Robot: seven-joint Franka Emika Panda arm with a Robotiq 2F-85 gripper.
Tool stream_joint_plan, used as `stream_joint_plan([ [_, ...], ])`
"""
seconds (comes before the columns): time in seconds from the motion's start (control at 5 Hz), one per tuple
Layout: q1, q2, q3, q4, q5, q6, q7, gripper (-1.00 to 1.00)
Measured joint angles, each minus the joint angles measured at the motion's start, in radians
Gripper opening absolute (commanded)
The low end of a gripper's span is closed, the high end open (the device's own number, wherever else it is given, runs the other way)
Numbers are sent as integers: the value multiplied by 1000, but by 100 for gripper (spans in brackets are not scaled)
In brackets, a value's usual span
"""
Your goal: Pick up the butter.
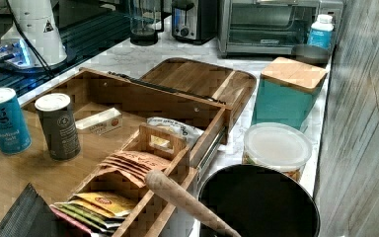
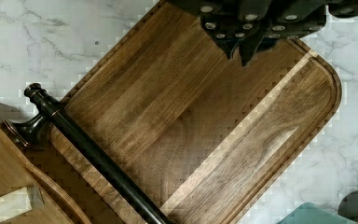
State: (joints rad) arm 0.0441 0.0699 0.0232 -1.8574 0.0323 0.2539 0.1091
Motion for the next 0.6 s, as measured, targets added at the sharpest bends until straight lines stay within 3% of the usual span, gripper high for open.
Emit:
stream_joint_plan([
  [0.6, 1, 9, 1, -18, 2, 7, 0, -100],
])
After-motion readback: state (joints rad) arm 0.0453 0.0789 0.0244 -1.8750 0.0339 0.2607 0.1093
